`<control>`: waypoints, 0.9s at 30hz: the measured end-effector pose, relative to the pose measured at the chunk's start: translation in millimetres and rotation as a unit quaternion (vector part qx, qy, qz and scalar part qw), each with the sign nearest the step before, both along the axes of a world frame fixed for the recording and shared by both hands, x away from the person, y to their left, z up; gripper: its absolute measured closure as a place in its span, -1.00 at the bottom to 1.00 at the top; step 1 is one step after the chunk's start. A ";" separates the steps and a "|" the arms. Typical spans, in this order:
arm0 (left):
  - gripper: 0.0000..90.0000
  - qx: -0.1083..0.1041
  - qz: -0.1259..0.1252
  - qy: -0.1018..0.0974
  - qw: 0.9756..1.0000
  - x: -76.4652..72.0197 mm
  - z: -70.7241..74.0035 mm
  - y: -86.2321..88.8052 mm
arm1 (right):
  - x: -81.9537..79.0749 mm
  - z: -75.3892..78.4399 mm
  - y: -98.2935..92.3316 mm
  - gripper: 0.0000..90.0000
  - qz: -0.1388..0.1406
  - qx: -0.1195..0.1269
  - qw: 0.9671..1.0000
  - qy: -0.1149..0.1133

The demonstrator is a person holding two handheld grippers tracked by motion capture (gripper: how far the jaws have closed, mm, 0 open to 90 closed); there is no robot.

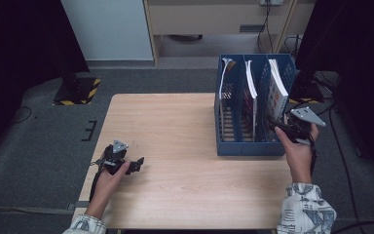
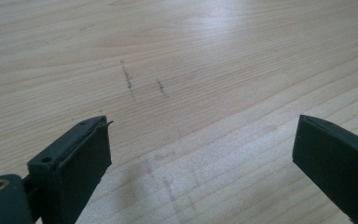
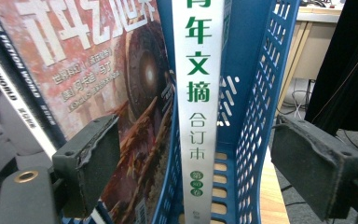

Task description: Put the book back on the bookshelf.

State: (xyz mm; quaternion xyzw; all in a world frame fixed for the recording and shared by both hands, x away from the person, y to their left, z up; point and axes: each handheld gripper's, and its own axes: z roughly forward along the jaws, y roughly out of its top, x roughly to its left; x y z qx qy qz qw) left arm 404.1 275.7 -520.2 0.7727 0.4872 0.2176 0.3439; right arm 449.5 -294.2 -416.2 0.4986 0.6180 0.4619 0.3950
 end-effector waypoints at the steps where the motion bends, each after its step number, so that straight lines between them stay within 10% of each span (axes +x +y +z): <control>1: -0.91 0.002 -0.002 0.005 1.000 0.8 -2.1 -0.9 | -4.2 0.0 0.3 -0.65 0.003 0.005 1.000 -0.004; 27: -0.97 0.015 -0.011 0.029 0.999 2.7 -16.3 -4.9 | -40.7 -14.6 6.8 -0.72 0.006 -0.015 0.999 0.035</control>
